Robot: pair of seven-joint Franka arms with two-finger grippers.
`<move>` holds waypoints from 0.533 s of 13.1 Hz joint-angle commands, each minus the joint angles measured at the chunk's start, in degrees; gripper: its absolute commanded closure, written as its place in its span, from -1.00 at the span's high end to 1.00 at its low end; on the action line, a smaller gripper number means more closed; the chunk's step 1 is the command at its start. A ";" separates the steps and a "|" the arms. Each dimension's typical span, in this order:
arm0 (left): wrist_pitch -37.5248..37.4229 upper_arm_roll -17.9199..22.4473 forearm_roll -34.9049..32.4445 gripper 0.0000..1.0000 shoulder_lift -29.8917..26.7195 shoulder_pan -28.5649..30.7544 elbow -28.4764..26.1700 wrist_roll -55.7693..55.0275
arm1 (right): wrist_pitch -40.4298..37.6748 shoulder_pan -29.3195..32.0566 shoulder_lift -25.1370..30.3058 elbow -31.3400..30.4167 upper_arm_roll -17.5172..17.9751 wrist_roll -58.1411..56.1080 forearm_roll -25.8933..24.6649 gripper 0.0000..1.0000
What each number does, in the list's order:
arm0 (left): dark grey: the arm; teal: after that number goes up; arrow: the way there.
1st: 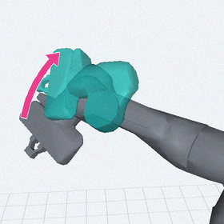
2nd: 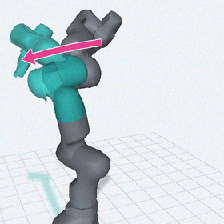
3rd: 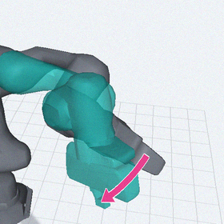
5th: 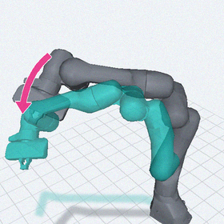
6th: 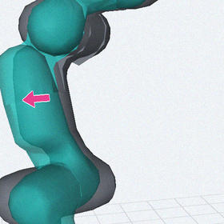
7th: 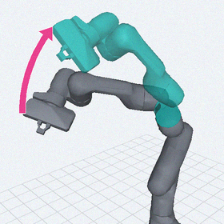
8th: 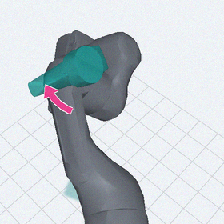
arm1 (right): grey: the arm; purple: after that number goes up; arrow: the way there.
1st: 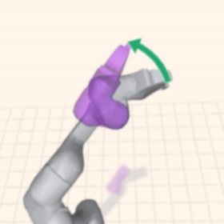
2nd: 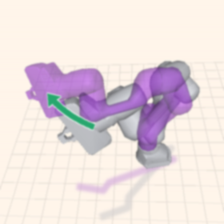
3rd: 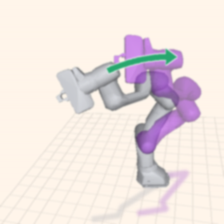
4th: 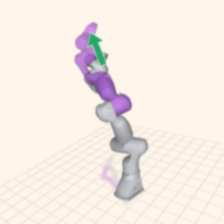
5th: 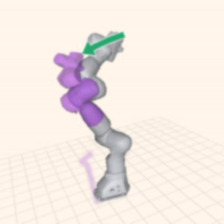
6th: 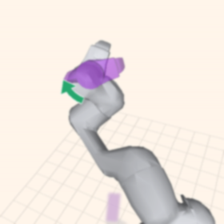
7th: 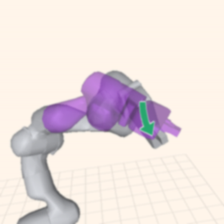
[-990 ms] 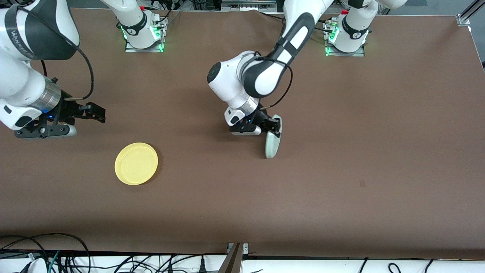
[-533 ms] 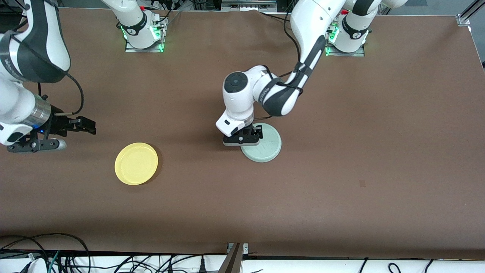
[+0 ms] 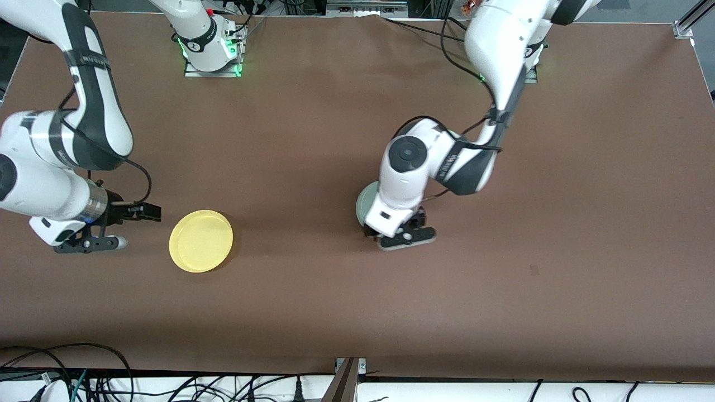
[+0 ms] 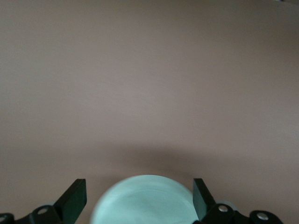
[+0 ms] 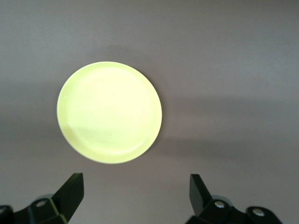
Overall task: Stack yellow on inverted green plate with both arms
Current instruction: 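Raise the left gripper away while the right gripper lowers to the yellow plate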
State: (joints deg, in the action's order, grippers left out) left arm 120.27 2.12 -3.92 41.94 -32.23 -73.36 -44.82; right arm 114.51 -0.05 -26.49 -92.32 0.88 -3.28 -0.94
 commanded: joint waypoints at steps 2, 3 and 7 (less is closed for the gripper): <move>-14.32 -0.45 0.40 1.00 -9.05 8.48 -2.32 20.50 | 10.87 0.67 -1.81 -6.35 -0.71 -0.59 -0.47 1.00; -17.49 -0.45 0.40 1.00 -10.90 11.11 -2.32 24.65 | 13.78 0.67 -2.77 -7.33 -1.05 -0.94 -0.47 1.00; -25.67 -0.63 1.10 1.00 -17.32 18.85 -1.97 37.67 | 21.26 1.19 -7.69 -6.99 -1.32 -2.87 -0.47 0.79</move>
State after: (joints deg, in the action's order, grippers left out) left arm 97.54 2.31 -3.92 28.81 -15.98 -73.46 -12.37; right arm 132.52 0.27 -32.80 -99.21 -0.82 -4.15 -0.94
